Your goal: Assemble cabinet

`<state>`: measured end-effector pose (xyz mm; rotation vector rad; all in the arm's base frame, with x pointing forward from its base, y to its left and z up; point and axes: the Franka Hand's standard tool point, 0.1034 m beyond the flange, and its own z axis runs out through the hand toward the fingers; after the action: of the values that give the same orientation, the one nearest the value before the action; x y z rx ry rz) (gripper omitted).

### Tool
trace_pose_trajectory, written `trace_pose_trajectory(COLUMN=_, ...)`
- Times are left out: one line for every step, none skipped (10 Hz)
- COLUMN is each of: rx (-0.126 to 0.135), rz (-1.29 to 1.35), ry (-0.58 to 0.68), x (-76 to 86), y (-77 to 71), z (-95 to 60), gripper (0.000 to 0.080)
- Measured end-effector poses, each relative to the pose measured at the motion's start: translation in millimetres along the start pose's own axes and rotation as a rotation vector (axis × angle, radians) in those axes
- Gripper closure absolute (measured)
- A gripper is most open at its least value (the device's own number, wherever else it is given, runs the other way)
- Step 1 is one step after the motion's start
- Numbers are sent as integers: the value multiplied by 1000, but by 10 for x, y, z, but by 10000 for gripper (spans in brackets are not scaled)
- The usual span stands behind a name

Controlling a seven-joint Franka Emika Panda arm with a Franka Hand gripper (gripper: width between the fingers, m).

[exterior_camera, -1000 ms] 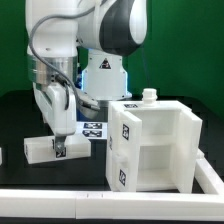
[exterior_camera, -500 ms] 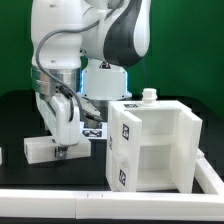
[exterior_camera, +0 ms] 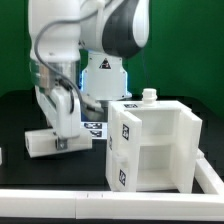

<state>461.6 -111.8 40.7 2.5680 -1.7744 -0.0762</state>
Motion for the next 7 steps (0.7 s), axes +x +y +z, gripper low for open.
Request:
trace_pose_trajectory(rx=34, rz=9, ry=-22, x=-33, y=-20, z=-217, gripper=242)
trace_pose_trajectory(rx=61, rz=8, ry=-45, x=-128, y=-83, z=-434, gripper=242)
trace_pose_trajectory(rx=83, rz=16, ry=-63, x=-270, y=-184, z=-644, gripper=242)
trace_pose_trajectory(rx=67, rz=30, ry=-90, x=-490, y=-309, z=-830, gripper=242)
trace_pose_trajectory(rx=29, rz=16, ry=-118, x=-697, y=-502, z=-1028, gripper=242)
trace_pose_trajectory(rx=18, rz=27, ry=-147, x=-718, y=-707, z=-1165, gripper=242)
trace_pose_trajectory(rx=46, rz=64, ry=-143, x=-521, y=-909, z=-1259, gripper=242)
